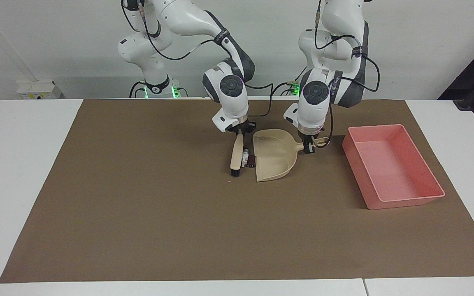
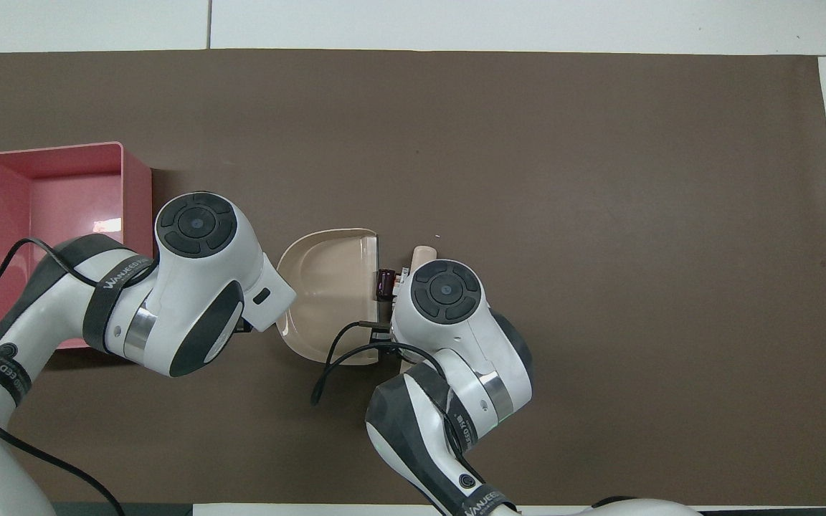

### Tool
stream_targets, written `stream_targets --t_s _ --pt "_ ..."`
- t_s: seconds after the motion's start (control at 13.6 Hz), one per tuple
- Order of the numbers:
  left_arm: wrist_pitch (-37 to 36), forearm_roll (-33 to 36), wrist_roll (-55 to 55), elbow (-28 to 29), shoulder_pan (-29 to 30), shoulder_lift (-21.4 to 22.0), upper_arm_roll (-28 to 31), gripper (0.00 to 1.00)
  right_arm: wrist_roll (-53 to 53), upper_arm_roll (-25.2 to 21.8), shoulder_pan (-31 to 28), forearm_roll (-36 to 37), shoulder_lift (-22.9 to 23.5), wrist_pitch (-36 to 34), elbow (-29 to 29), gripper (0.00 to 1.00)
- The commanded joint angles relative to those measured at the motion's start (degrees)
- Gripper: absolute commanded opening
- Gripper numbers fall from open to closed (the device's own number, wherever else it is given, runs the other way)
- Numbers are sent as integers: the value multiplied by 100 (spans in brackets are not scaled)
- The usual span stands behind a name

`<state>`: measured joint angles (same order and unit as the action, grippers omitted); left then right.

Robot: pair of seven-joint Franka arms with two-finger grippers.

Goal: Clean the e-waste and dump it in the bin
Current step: 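Sweep the component into the dustpan with the brush in the right gripper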

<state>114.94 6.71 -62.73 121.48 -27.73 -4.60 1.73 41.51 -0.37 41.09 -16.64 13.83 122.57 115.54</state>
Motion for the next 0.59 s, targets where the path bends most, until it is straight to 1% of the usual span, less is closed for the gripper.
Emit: stream_targets --t_s 0.0,0.22,0.37,0.51 --pt "-60 138 111 157 -49 205 56 0 42 37 30 -129 76 83 -110 0" --pt "-51 138 103 157 -40 205 56 0 59 81 101 -129 155 101 -295 0" --pt "-51 138 103 157 -40 205 56 0 251 81 197 -147 251 118 -444 0" --pt "-51 138 111 157 -40 205 56 0 261 81 259 -243 313 346 -445 0"
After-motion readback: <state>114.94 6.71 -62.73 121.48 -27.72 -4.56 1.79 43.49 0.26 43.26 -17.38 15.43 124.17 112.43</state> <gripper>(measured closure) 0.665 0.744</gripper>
